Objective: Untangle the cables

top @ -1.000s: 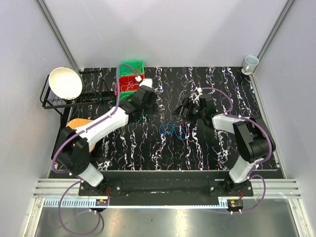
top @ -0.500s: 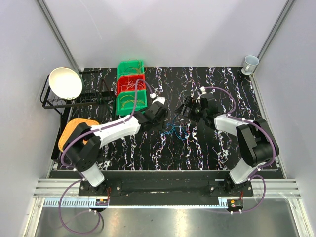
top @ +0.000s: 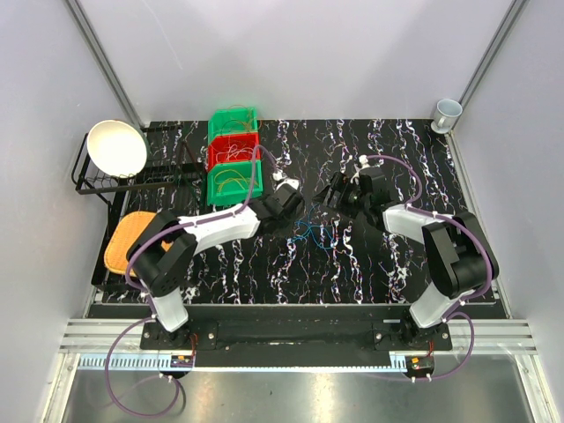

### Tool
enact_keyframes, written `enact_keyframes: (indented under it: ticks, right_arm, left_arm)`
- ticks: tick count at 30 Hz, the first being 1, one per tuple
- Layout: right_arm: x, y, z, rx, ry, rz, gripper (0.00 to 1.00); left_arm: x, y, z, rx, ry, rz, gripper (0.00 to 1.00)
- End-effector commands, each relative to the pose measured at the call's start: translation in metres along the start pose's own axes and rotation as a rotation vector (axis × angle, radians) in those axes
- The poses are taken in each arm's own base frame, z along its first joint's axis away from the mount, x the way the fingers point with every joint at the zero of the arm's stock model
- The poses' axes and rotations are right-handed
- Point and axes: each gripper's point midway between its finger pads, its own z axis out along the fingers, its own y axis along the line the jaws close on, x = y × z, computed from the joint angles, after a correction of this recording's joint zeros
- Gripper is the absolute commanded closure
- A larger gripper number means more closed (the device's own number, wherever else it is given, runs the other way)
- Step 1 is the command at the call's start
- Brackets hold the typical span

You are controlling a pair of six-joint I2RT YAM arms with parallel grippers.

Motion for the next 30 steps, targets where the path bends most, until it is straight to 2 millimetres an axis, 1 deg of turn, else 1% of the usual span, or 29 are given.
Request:
enact_keyframes:
  ticks: [1,2,3,4,5,6,8,9,10,12,15,19,20,21,22,23,25,26,27,29,30]
  right_arm:
    - [-0.015,0.015,-0.013,-0.051,-0.056,-0.041,0.08]
    - [-0.015,0.019,-0.014,-0.073,-0.063,-0.049,0.08]
    - [-0.016,0.023,-0.016,-0.090,-0.069,-0.053,0.08]
    - [-0.017,0.030,-0.021,-0.120,-0.071,-0.063,0.08]
    - [-0.018,0.033,-0.023,-0.140,-0.082,-0.069,0.07]
    - [-0.018,0.037,-0.025,-0.156,-0.085,-0.076,0.07]
    - [-0.019,0.041,-0.029,-0.174,-0.096,-0.085,0.07]
    - [-0.018,0.043,-0.029,-0.179,-0.091,-0.086,0.06]
    - [-0.016,0.043,-0.028,-0.187,-0.076,-0.084,0.07]
    - [-0.015,0.044,-0.026,-0.200,-0.068,-0.079,0.07]
    - [-0.010,0.047,-0.021,-0.223,-0.037,-0.062,0.07]
    - [-0.004,0.044,-0.013,-0.230,-0.002,-0.040,0.08]
    - [-0.005,0.046,-0.013,-0.242,0.000,-0.037,0.08]
    - [-0.003,0.047,-0.013,-0.252,0.008,-0.034,0.08]
    - [-0.003,0.047,-0.012,-0.254,0.010,-0.031,0.08]
    - [-0.003,0.047,-0.011,-0.254,0.010,-0.028,0.08]
    - [-0.001,0.046,-0.010,-0.253,0.019,-0.025,0.08]
    - [-0.001,0.046,-0.009,-0.252,0.020,-0.028,0.08]
    - [-0.001,0.046,-0.009,-0.253,0.025,-0.026,0.08]
    - [0.002,0.042,-0.004,-0.237,0.043,-0.011,0.08]
    - [0.003,0.041,-0.003,-0.236,0.050,-0.004,0.08]
  left_arm:
    - [-0.045,-0.025,-0.035,0.088,-0.094,0.016,1.00]
    - [-0.050,-0.026,-0.044,0.093,-0.108,0.018,1.00]
    - [-0.063,-0.029,-0.055,0.103,-0.138,0.016,1.00]
    - [-0.068,-0.027,-0.070,0.105,-0.152,0.021,1.00]
    - [-0.074,-0.029,-0.079,0.114,-0.167,0.025,1.00]
    - [-0.084,-0.033,-0.090,0.127,-0.190,0.026,1.00]
    - [-0.090,-0.031,-0.106,0.130,-0.202,0.036,1.00]
    - [-0.097,-0.033,-0.115,0.139,-0.220,0.038,1.00]
    - [-0.099,-0.033,-0.122,0.141,-0.224,0.040,1.00]
    - [-0.107,-0.035,-0.134,0.155,-0.244,0.039,1.00]
    - [-0.117,-0.037,-0.151,0.171,-0.271,0.046,1.00]
    - [-0.131,-0.040,-0.174,0.190,-0.316,0.052,1.00]
    - [-0.139,-0.041,-0.182,0.195,-0.341,0.051,1.00]
    - [-0.142,-0.041,-0.186,0.192,-0.349,0.059,1.00]
    - [-0.147,-0.040,-0.191,0.185,-0.366,0.062,1.00]
    - [-0.156,-0.041,-0.200,0.190,-0.391,0.060,1.00]
    - [-0.163,-0.039,-0.210,0.181,-0.413,0.073,1.00]
    - [-0.170,-0.040,-0.218,0.186,-0.435,0.071,1.00]
    - [-0.173,-0.041,-0.222,0.187,-0.445,0.076,1.00]
    - [-0.180,-0.043,-0.231,0.201,-0.468,0.076,1.00]
    - [-0.182,-0.044,-0.232,0.202,-0.471,0.080,1.00]
